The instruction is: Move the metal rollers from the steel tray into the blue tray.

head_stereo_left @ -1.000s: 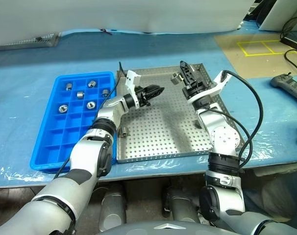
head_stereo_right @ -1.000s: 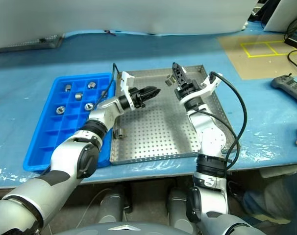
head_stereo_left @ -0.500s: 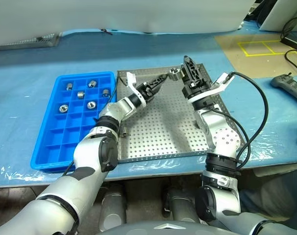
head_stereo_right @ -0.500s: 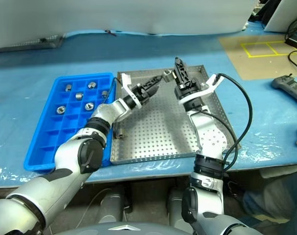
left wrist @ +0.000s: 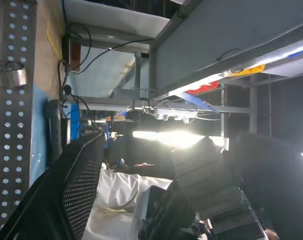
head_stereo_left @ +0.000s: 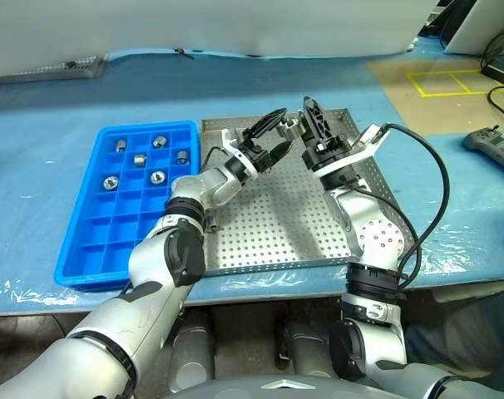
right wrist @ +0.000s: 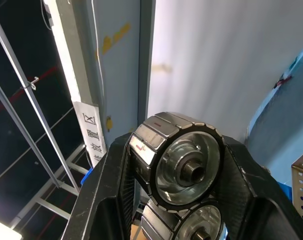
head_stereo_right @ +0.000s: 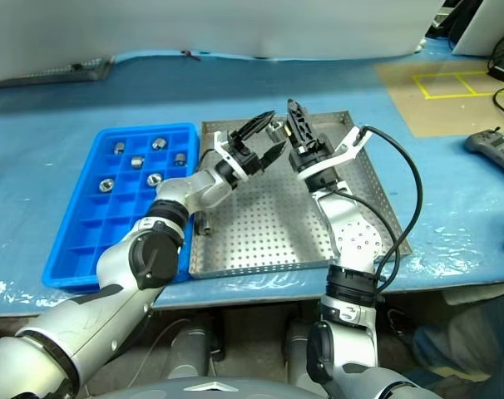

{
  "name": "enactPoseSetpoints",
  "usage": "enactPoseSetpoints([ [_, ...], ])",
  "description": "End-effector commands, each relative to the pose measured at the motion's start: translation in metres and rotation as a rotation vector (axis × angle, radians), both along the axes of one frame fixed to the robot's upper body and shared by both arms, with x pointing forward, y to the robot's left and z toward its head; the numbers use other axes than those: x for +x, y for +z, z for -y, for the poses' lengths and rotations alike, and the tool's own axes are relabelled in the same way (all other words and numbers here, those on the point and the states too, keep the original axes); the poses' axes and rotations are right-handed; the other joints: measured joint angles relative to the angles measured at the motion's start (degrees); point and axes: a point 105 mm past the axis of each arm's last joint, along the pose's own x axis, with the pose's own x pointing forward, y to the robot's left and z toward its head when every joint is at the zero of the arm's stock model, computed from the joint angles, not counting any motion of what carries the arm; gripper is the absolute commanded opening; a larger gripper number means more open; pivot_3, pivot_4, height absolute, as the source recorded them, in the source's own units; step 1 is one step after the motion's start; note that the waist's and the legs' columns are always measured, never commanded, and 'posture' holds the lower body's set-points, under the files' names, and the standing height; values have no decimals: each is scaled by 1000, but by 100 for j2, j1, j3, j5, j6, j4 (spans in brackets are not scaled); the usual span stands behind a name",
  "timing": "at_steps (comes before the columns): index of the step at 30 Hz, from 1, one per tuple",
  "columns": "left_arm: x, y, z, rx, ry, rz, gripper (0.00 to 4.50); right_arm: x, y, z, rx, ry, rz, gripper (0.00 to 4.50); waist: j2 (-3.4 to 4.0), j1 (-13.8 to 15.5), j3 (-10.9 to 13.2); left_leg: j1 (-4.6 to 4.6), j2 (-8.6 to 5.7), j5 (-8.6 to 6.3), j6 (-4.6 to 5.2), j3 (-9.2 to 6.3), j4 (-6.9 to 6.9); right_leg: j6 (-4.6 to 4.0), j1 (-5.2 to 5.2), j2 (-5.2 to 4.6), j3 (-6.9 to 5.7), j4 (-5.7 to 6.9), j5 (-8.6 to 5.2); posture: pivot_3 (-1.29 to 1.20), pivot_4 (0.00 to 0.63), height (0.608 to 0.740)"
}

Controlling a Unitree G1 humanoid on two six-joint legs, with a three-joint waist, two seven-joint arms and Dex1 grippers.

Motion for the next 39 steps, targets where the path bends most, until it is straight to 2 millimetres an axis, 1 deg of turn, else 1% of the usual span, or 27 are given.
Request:
enactPoseSetpoints([
  [1, -6, 20, -3, -87, -31, 57, 4473, -9, 17, -2, 7, 14, 73, 1822, 0, -3, 0, 1, 1, 0, -1, 0, 0, 0, 0, 1, 0, 0, 0, -274, 150, 740],
  [4, -5, 20, -4, -82, -22, 66, 4473, -8, 16, -2, 8, 12, 71, 1822, 0, -5, 0, 2, 1, 1, -2, 0, -1, 0, 0, 2, -1, 1, 0, -274, 150, 740],
  [7, -4, 22, -9, -99, 3, 85, 3916, -7, 16, -1, 11, 9, 68, 1822, 0, -5, 0, 1, 0, 2, -2, -1, -1, 1, 0, 2, -1, 1, 0, -274, 150, 740],
  [10, -7, 25, -12, -122, -8, 107, 3008, -6, 16, 0, 16, 4, 64, 1822, 0, -7, 0, 2, 0, 2, -2, -1, -1, 2, 0, 2, -1, 0, 0, -272, 150, 740],
  [14, -9, 26, -11, -131, -14, 114, 1641, -6, 15, 0, 17, 4, 63, 1822, 0, -10, 0, 1, 1, 2, -3, -2, -1, 2, 0, 3, -2, 1, 0, -272, 150, 740],
  [15, -10, 26, -11, -134, -21, 120, 1421, -6, 15, 0, 16, 5, 63, 1822, 0, -10, 0, 1, 0, 2, -3, -2, 0, 2, 1, 3, -2, 1, 0, -272, 150, 740],
  [20, -14, 23, -6, -101, -44, 128, 1398, -5, 15, -1, 13, 7, 61, 1822, 0, -10, 0, 2, 1, 2, -3, -2, 0, 2, 1, 3, -2, 2, 1, -272, 150, 740],
  [23, -5, 18, -7, -86, 23, 99, 1398, -5, 16, 1, 34, 4, 61, 1822, 0, -10, 0, 1, 0, 2, -3, -2, 0, 2, 1, 3, -2, 2, 1, -272, 150, 740],
  [25, 6, 18, -14, -82, 131, 97, 1398, -4, 18, 5, 65, -4, 62, 1822, 0, -2, 0, 1, -1, 2, -3, -2, 1, 2, 2, 2, -2, 2, 1, -274, 150, 740],
  [26, 18, 15, -20, -65, 234, 66, 1398, -2, 20, 11, 90, -27, 57, 1822, 0, 4, 0, 0, -1, 2, -3, -2, 1, 2, 3, 2, -3, 2, 1, -273, 150, 740],
  [28, 42, 4, -40, 1, 466, -13, 1398, 10, 21, 34, 172, -136, 6, 1822, -2, 0, 1, 0, -3, 2, -2, -5, 9, 2, 11, 0, -7, 0, 1, -273, 150, 740],
  [30, 57, -8, -59, 80, 638, -75, 1398, 21, 19, 61, 277, -238, -47, 1822, -2, -36, 1, -1, -2, 2, -2, -6, 18, 10, 11, 1, -5, 2, 6, -275, 150, 740],
  [31, 63, -15, -70, 148, 729, -104, 1398, 24, 18, 76, 336, -287, -66, 1822, -1, -34, 1, 2, 0, 2, -3, -6, 18, 15, 11, 3, -4, 2, 9, -275, 150, 740],
  [32, 67, -21, -81, 230, 816, -123, 1398, 25, 17, 89, 391, -327, -80, 1822, -1, -31, 1, 3, -1, 3, -3, -6, 16, 17, 11, 2, -4, 1, 10, -274, 150, 740],
  [33, 70, -25, -88, 283, 874, -132, 1398, 26, 17, 96, 426, -350, -89, 1822, -1, -33, 0, 6, -2, 3, -3, -6, 15, 19, 14, 3, -1, 0, 10, -275, 150, 740],
  [35, 73, -27, -108, 406, 985, -105, 1398, 27, 15, 117, 502, -423, -109, 1822, -5, -50, -2, 6, -1, 2, -1, -7, 16, 32, 16, 8, 0, -3, 16, -277, 150, 740],
  [36, 75, -27, -118, 430, 1028, -110, 1398, 27, 15, 125, 533, -450, -114, 1822, -5, -71, -2, 13, 0, 0, 1, -8, 15, 48, 18, 11, 3, -4, 23, -277, 150, 740],
  [37, 76, -25, -128, 458, 1069, -107, 1398, 26, 16, 130, 545, -466, -111, 1822, -5, -87, -2, 13, -2, 0, 1, -8, 14, 50, 17, 14, 2, -4, 24, -277, 150, 740],
  [39, 77, -21, -139, 475, 1108, -99, 1398, 26, 19, 130, 537, -468, -102, 1822, -5, -114, -2, 14, -4, 1, 0, -7, 11, 51, 15, 15, -4, 7, 24, -277, 150, 740],
])
